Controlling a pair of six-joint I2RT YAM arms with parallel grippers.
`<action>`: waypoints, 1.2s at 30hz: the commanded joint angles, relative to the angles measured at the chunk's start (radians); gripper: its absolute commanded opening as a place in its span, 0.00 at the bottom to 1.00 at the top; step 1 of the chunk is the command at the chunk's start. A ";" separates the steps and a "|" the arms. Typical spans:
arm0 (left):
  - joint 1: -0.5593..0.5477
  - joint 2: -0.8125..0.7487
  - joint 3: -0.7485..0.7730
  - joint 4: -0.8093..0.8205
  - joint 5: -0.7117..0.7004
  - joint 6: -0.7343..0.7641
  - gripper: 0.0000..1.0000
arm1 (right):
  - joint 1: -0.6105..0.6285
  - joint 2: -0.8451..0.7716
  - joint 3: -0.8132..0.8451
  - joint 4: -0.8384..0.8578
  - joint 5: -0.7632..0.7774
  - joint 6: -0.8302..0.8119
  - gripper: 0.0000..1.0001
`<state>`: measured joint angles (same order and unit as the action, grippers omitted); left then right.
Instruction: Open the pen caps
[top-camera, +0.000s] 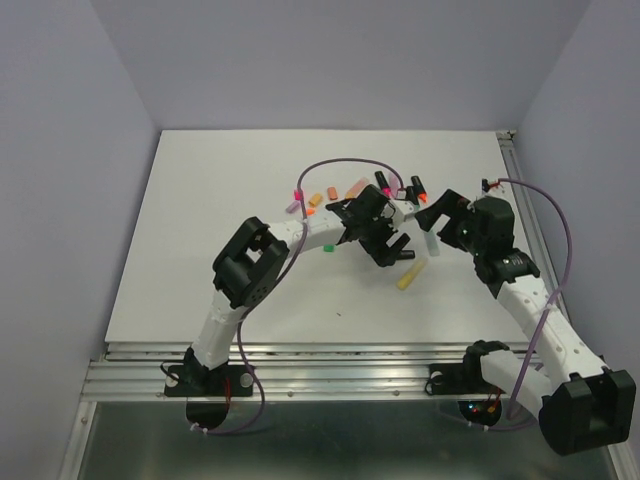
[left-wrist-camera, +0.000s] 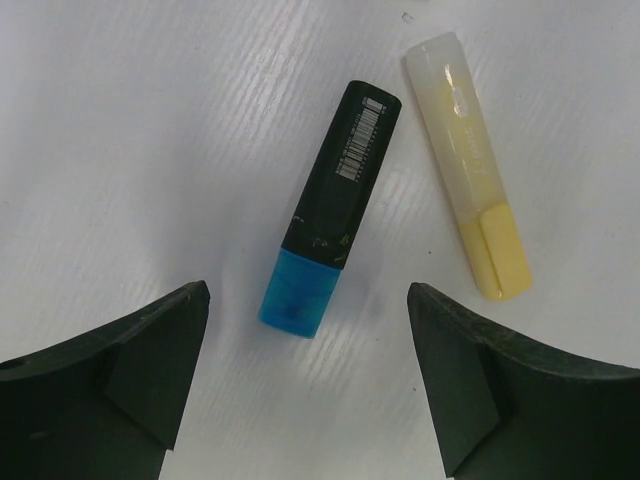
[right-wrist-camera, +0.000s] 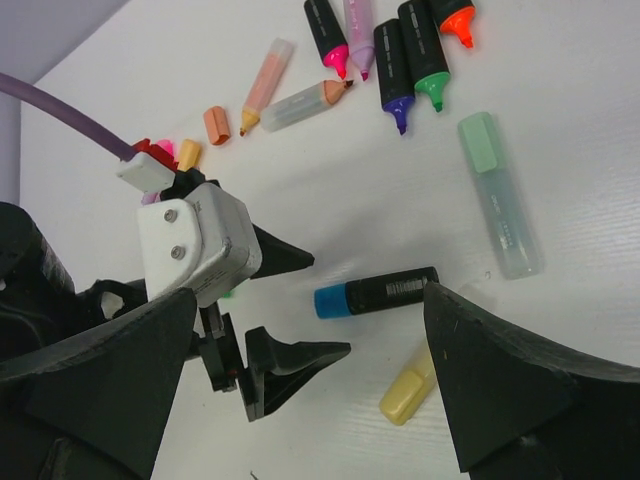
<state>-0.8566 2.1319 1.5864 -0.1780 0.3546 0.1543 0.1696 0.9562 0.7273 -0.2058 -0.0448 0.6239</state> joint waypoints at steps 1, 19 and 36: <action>-0.007 0.039 0.083 -0.041 0.010 0.068 0.90 | -0.004 -0.007 -0.034 0.032 -0.046 -0.030 1.00; -0.018 0.036 -0.020 -0.009 -0.065 -0.001 0.29 | -0.004 -0.043 -0.049 0.034 -0.020 -0.058 1.00; -0.019 -0.413 -0.388 0.277 -0.246 -0.363 0.00 | -0.005 -0.046 -0.088 0.132 -0.170 0.036 1.00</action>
<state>-0.8700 1.9198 1.2884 -0.0696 0.1520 -0.0696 0.1696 0.9260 0.6701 -0.1864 -0.1223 0.6044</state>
